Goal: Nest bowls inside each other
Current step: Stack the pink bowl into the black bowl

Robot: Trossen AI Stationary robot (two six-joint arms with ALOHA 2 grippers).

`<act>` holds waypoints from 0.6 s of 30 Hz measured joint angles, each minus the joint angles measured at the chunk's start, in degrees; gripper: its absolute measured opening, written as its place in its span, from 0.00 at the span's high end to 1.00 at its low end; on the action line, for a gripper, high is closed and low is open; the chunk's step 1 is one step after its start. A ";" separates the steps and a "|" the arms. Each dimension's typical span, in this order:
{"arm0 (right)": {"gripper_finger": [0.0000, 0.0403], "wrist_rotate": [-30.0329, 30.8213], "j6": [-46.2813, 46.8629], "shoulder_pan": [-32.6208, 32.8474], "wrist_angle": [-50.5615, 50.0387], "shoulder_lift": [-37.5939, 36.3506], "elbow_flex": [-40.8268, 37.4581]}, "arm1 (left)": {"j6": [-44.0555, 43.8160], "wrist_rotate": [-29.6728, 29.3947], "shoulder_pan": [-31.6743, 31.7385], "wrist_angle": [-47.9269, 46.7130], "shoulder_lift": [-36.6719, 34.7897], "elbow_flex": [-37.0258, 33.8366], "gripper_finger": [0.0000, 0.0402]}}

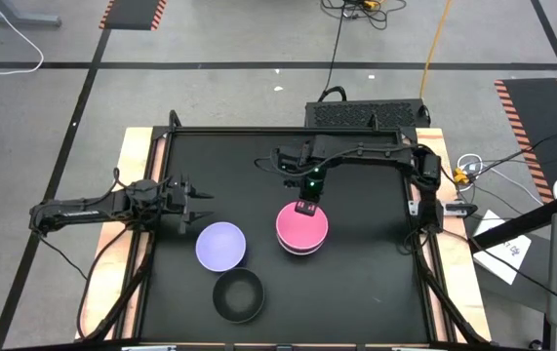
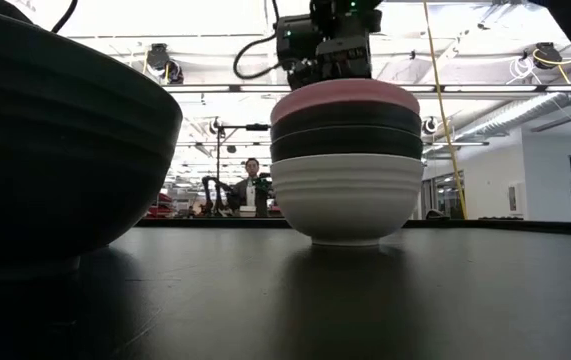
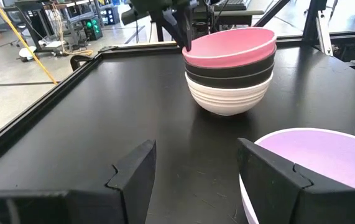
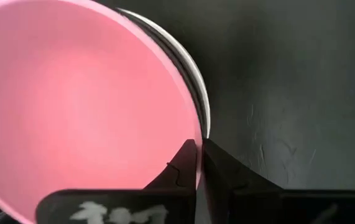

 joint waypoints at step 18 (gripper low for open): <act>1.00 10.56 2.64 3.69 1.32 0.50 0.10 | 0.42 0.00 0.00 -0.02 0.02 0.00 0.44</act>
